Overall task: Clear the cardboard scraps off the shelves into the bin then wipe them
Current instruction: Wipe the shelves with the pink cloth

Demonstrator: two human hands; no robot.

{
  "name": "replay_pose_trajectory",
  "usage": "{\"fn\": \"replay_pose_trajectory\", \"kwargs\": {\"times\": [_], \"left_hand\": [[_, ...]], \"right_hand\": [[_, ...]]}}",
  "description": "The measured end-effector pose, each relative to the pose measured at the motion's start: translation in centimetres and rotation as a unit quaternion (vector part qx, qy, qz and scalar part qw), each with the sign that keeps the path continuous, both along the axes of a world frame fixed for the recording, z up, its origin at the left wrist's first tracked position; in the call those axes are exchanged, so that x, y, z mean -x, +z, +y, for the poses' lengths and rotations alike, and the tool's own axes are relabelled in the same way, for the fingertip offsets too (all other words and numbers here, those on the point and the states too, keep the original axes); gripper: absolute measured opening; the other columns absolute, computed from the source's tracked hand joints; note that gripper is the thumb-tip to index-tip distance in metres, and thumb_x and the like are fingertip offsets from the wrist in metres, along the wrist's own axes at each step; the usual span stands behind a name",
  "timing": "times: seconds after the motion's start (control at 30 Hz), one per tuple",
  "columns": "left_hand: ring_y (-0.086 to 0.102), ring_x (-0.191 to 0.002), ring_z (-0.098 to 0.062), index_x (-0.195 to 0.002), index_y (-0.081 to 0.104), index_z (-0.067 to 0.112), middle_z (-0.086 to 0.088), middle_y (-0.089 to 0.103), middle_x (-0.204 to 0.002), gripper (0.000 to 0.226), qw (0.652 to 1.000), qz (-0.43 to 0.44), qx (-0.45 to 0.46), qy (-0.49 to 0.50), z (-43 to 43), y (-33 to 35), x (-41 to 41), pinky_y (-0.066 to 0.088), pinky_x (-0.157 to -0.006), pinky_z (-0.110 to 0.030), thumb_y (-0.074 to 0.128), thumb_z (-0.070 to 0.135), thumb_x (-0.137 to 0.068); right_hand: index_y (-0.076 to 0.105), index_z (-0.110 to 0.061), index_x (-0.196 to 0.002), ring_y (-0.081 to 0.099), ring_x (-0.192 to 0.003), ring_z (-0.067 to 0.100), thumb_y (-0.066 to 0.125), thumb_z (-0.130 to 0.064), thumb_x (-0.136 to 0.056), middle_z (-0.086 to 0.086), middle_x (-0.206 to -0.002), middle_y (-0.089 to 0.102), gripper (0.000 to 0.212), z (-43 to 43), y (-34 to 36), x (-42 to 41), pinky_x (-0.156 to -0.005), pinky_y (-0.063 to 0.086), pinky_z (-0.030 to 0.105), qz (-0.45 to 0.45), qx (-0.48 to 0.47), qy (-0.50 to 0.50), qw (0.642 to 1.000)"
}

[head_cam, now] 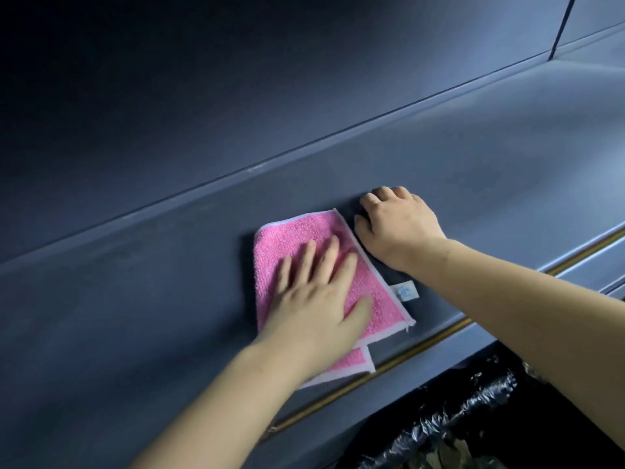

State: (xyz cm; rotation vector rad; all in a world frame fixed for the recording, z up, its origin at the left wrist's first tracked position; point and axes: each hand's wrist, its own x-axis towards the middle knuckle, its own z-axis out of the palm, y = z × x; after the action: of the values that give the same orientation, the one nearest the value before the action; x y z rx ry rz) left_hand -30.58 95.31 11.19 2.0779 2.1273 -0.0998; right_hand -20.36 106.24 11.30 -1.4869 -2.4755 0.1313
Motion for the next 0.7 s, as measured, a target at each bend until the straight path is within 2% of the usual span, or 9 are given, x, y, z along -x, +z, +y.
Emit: {"fn": "replay_pose_trajectory", "kwargs": {"times": [0.1, 0.33, 0.47, 0.6, 0.7], "left_hand": [[-0.019, -0.144, -0.015, -0.147, -0.005, 0.032, 0.009, -0.021, -0.155, 0.06, 0.999, 0.007, 0.002, 0.042, 0.3, 0.1, 1.6, -0.01, -0.118, -0.038, 0.018, 0.05, -0.094], [-0.017, -0.144, -0.017, -0.147, 0.003, 0.031, 0.006, -0.015, -0.157, 0.058, 1.0, -0.007, 0.003, 0.03, -0.4, 0.3, 1.4, -0.009, -0.118, -0.039, 0.024, 0.045, -0.095], [-0.002, -0.144, -0.011, -0.143, 0.017, 0.037, 0.012, -0.008, -0.157, 0.056, 0.996, -0.06, -0.032, 0.053, -1.4, 0.7, 2.5, 0.001, -0.116, -0.032, 0.035, 0.048, -0.091], [-0.011, -0.145, -0.009, -0.147, -0.001, 0.03, 0.009, -0.014, -0.157, 0.066, 0.997, -0.035, -0.026, 0.068, -0.6, 0.4, 3.7, -0.005, -0.116, -0.03, 0.026, 0.054, -0.092], [-0.012, -0.145, -0.015, -0.147, 0.001, 0.034, 0.008, -0.012, -0.157, 0.059, 0.993, -0.024, -0.028, 0.11, 1.1, 0.2, 6.3, -0.005, -0.118, -0.034, 0.024, 0.049, -0.095]], "right_hand": [[0.048, -0.009, -0.125, 0.04, -0.124, 0.029, 0.033, -0.032, -0.096, 0.01, -0.128, 0.05, 0.04, -1.0, -0.3, 1.0, -0.1, 0.031, 0.033, -0.005, 0.008, 0.034, 0.999], [0.049, -0.01, -0.124, 0.041, -0.123, 0.028, 0.036, -0.031, -0.095, 0.008, -0.127, 0.05, 0.038, -1.6, -0.3, 1.8, -0.099, 0.032, 0.032, 0.015, 0.016, 0.05, 0.999], [0.047, -0.012, -0.128, 0.041, -0.123, 0.028, 0.035, -0.032, -0.095, 0.007, -0.13, 0.05, 0.04, -2.5, -0.2, 3.2, -0.1, 0.032, 0.033, 0.022, 0.021, 0.094, 0.995], [0.05, -0.01, -0.126, 0.042, -0.12, 0.029, 0.033, -0.029, -0.097, 0.009, -0.128, 0.051, 0.038, -2.2, -0.5, 3.7, -0.098, 0.033, 0.032, 0.058, 0.027, 0.072, 0.995], [0.053, -0.007, -0.12, 0.044, -0.116, 0.03, 0.033, -0.026, -0.097, 0.01, -0.124, 0.053, 0.036, -2.3, -0.6, 3.5, -0.094, 0.034, 0.033, 0.084, 0.018, 0.052, 0.995]]}}
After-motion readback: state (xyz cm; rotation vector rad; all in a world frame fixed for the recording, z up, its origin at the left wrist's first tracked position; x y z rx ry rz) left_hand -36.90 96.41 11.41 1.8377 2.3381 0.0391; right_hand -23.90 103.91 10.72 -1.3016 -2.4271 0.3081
